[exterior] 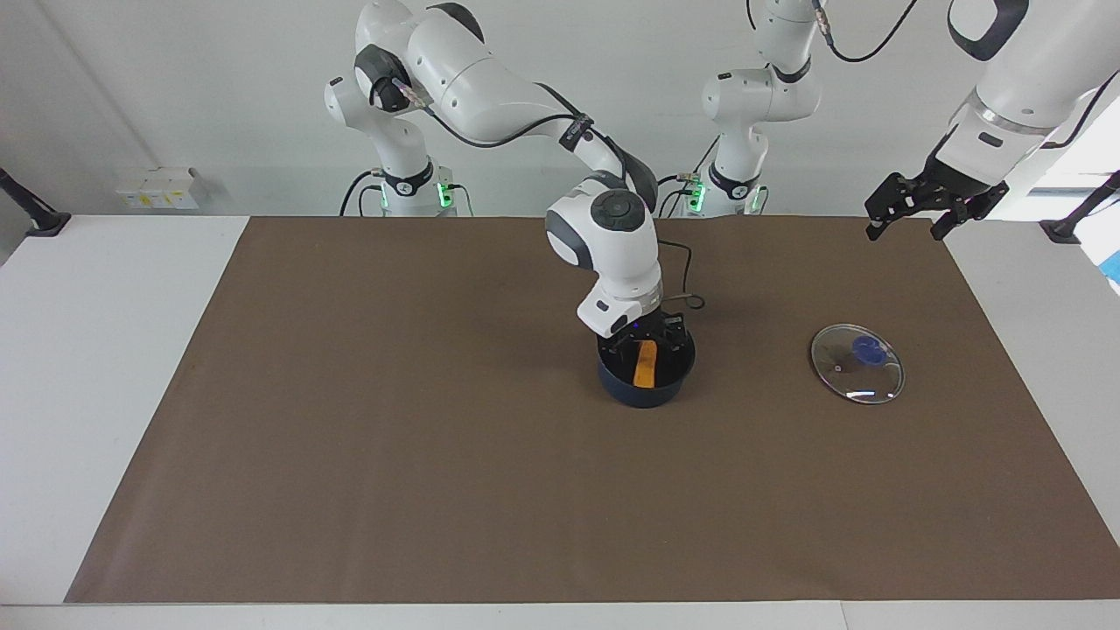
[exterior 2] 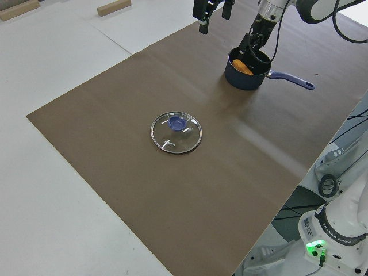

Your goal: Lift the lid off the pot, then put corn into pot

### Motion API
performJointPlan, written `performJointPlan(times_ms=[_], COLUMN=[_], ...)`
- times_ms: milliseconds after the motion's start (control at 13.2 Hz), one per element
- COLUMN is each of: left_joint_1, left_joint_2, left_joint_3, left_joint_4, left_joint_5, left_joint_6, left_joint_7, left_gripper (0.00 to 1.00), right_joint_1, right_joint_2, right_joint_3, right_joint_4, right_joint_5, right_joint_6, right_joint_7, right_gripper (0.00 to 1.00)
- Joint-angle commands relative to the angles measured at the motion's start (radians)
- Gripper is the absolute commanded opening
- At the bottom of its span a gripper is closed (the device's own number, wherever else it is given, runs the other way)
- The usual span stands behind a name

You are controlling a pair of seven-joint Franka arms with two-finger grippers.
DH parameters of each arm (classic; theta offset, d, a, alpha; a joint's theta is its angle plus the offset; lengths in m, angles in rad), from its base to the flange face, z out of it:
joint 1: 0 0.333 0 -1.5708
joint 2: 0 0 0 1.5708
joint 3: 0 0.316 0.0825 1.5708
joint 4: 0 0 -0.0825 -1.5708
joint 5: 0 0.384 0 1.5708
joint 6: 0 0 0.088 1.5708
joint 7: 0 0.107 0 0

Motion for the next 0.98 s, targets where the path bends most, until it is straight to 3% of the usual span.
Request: performJointPlan(times_ms=[0, 377, 906], left_joint_1=[-0.007, -0.007, -0.005], left_joint_2=[-0.010, -0.014, -0.014], left_joint_3=[0.008, 0.008, 0.008], left_joint_4=[0.002, -0.006, -0.006], left_joint_5=[-0.009, -0.009, -0.009], left_joint_6=[-0.019, -0.019, -0.020], left_joint_7=[0.011, 0.013, 0.011], left_gripper=[1.00, 1.00, 1.00], right_joint_1=[-0.042, -0.188, -0.375], right_joint_2=[-0.085, -0.255, -0.373], right_joint_3=[0.002, 0.005, 0.005], right_joint_4=[-0.018, -0.056, -0.059], right_joint_5=[-0.015, -0.025, -0.074], right_joint_6=[-0.071, -0.238, -0.358], right_joint_7=[0.008, -0.111, -0.266], right_gripper=[1.00, 1.00, 1.00])
